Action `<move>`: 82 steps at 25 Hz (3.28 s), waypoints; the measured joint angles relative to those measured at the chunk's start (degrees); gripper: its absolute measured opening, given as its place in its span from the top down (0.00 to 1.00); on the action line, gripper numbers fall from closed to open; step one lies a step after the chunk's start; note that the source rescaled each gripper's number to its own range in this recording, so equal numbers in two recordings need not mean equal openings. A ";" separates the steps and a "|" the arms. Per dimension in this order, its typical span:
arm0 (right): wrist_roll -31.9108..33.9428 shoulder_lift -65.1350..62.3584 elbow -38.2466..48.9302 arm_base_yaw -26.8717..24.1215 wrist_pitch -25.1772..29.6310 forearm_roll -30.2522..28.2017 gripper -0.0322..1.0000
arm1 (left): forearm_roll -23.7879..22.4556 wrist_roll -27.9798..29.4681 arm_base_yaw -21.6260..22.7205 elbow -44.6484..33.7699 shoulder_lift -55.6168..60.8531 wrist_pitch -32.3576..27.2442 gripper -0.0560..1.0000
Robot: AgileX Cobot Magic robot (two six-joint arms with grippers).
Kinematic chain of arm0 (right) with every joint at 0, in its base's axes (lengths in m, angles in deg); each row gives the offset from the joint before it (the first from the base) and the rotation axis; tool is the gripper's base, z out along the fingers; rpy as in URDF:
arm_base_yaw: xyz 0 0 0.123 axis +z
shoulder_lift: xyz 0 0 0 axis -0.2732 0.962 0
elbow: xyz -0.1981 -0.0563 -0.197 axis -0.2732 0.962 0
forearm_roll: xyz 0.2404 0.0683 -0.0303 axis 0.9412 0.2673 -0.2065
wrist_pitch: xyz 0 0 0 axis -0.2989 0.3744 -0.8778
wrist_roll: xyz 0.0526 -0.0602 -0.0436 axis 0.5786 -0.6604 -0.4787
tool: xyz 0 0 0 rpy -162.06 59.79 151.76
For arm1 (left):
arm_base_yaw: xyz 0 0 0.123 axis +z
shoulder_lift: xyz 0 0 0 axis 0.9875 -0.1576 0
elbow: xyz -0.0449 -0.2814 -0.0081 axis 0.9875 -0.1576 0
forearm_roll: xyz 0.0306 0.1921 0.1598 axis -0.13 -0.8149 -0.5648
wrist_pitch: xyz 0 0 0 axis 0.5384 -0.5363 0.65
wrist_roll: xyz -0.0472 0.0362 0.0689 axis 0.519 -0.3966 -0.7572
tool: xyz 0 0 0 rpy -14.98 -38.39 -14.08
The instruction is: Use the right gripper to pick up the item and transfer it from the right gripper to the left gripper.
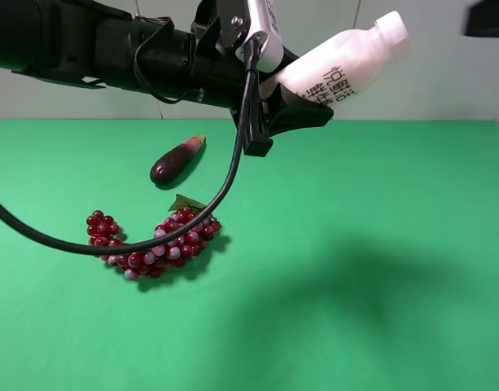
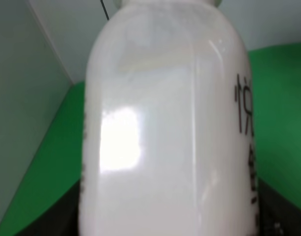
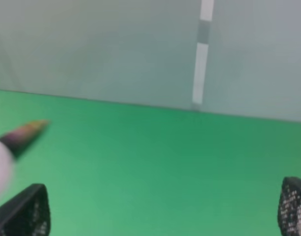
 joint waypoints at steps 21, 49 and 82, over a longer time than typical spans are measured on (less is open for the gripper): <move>10.13 -34.20 12.22 0.00 25.23 -9.18 0.00 | 0.00 0.00 0.00 0.00 0.00 -0.13 0.95; 5.60 -45.34 22.02 -0.12 22.66 -5.27 0.00 | 0.04 -0.69 0.00 0.00 0.00 -0.18 0.95; 5.44 -45.34 22.02 -12.01 22.60 -5.03 0.00 | 0.60 20.92 0.04 0.00 0.00 30.35 0.95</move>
